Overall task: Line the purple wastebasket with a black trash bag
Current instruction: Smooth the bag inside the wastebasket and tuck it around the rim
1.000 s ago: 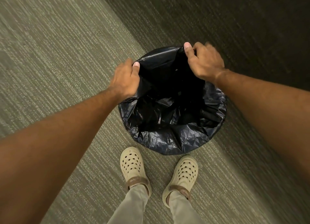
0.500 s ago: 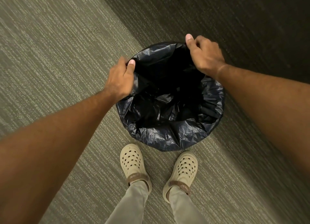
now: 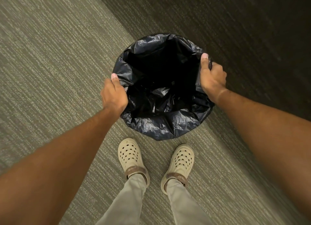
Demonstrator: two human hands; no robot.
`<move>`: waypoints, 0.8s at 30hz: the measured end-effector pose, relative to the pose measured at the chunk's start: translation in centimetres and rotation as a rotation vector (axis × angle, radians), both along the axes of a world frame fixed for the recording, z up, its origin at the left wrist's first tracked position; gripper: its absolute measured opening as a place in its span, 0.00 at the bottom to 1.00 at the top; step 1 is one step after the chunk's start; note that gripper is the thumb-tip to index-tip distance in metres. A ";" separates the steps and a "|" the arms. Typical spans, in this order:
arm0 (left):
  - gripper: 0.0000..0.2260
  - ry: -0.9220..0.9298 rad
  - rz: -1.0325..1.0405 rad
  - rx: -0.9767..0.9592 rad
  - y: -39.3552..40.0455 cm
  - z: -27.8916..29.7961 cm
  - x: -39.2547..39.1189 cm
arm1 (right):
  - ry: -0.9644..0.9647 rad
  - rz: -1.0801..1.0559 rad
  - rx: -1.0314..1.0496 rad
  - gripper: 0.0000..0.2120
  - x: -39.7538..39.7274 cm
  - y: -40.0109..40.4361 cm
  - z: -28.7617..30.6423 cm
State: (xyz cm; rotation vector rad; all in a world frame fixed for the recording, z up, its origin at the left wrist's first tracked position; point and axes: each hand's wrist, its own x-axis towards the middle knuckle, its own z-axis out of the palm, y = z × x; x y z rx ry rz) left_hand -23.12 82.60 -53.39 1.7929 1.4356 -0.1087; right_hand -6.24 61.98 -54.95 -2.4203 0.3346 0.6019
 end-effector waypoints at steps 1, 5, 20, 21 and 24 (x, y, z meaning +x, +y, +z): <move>0.26 -0.018 0.005 -0.014 0.1 0.0 -0.1 | -0.003 -0.005 0.021 0.32 0.0 0.0 0.0; 0.25 -0.042 0.036 -0.095 -0.3 0.6 -0.8 | 0.023 -0.102 0.120 0.24 -0.8 -0.8 0.8; 0.31 -0.113 0.756 -0.362 -6.4 0.2 -3.3 | 0.147 -0.692 0.206 0.39 -8.6 -0.5 1.1; 0.32 -0.111 0.760 -0.370 -6.3 0.1 -3.3 | 0.154 -0.700 0.243 0.39 -8.7 -0.6 0.9; 0.33 -0.127 0.742 -0.440 -6.4 0.4 -4.2 | 0.191 -0.752 0.373 0.36 -9.2 -1.3 1.0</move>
